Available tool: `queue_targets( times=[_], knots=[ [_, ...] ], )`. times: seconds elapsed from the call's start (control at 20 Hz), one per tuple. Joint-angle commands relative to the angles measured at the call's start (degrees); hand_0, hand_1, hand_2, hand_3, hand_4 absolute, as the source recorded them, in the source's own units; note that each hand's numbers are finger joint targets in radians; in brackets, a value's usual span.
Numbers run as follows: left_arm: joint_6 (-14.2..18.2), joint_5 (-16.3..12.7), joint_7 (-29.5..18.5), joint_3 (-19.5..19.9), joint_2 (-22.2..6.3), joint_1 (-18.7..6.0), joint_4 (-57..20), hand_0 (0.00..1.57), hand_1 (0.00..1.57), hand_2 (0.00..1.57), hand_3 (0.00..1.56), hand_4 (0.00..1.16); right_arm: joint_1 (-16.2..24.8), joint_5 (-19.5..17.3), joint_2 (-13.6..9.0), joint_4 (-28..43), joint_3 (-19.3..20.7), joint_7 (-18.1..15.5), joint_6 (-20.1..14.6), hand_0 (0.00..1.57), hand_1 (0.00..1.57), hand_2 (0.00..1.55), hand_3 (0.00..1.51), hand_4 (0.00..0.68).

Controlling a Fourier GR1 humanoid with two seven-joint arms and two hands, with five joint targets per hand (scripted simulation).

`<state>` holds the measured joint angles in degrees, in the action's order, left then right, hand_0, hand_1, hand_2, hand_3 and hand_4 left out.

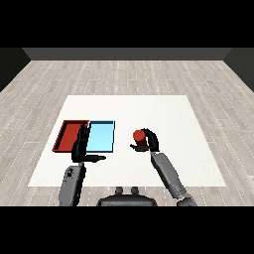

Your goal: Pick the red can and put it in the red box

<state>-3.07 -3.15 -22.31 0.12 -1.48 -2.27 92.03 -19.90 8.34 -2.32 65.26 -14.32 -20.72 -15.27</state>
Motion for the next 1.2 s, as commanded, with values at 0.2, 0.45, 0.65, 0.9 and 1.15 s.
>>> queue_targets(
  times=[0.2,0.45,0.65,0.9,1.15],
  knots=[
    [0.5,0.7,7.2,-5.0,0.4,2.0,4.3,0.0,0.0,0.0,0.0,0.0,4.8,-0.3,-3.6,17.2,0.9,6.1,2.8,1.45,1.45,1.43,1.39,0.655],
    [7.8,1.4,7.9,-12.5,1.5,-2.4,-1.0,0.0,0.0,0.0,0.0,0.0,0.8,-3.8,2.2,14.6,-3.0,7.1,-3.8,1.45,1.45,1.43,1.39,0.653],
    [9.0,1.1,7.9,-13.3,1.5,-3.0,-1.6,0.0,0.0,0.0,0.0,0.0,-2.5,0.8,2.3,12.2,-11.4,5.4,-14.0,1.45,1.45,1.43,1.38,0.654],
    [13.9,-1.4,9.2,-21.6,1.5,-1.5,0.3,0.0,0.0,0.0,0.0,0.0,-4.7,4.1,2.3,6.5,-7.9,1.4,-9.9,1.45,1.45,1.43,1.38,0.647],
    [11.4,-4.2,5.2,-18.5,1.5,-6.7,-11.7,0.0,0.0,0.0,0.0,0.0,-0.8,0.8,2.3,16.7,-9.6,6.4,-11.1,1.46,1.46,1.44,1.4,0.659]
  ],
)
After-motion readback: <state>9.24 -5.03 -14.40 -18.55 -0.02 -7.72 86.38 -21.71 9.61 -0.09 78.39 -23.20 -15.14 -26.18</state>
